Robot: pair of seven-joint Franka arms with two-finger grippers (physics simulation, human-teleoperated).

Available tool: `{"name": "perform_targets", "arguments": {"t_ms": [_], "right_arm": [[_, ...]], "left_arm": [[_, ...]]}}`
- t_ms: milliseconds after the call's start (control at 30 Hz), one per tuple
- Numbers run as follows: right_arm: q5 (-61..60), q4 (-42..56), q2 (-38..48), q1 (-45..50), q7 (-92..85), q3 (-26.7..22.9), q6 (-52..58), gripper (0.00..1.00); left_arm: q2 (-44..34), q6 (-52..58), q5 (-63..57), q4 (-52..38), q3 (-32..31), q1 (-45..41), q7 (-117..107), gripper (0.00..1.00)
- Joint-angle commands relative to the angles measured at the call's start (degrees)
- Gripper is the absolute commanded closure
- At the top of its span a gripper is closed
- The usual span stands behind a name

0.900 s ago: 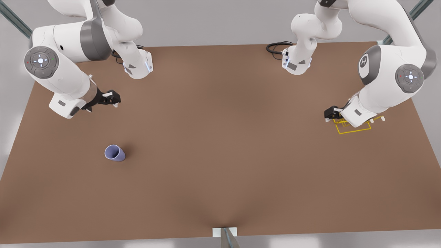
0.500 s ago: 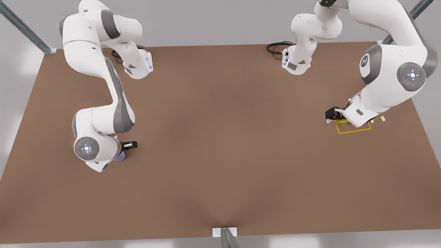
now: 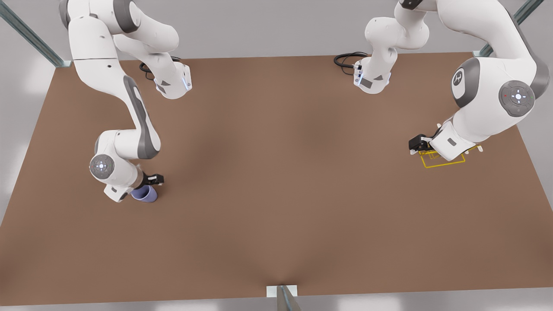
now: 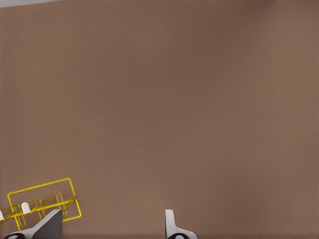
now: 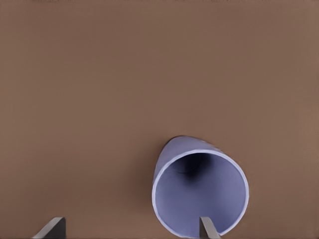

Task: Place the cup on the cup holder

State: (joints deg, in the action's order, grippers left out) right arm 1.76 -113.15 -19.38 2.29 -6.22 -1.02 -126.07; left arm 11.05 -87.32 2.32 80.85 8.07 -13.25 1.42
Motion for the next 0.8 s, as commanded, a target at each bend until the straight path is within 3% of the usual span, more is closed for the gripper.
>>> {"name": "perform_targets", "arguments": {"t_ms": [0, 767], "right_arm": [[-0.1, -0.4, -0.1, 0.1, -5.7, -0.6, -7.7, 0.00], [-1.4, -3.0, -5.7, 1.0, -5.5, -0.8, -7.7, 0.00]], "left_arm": [[-0.1, 0.0, 0.0, -0.1, 0.0, 0.0, 0.0, 0.00], [0.3, 1.2, 0.0, 0.0, 0.0, 0.1, 0.0, 0.00]]}}
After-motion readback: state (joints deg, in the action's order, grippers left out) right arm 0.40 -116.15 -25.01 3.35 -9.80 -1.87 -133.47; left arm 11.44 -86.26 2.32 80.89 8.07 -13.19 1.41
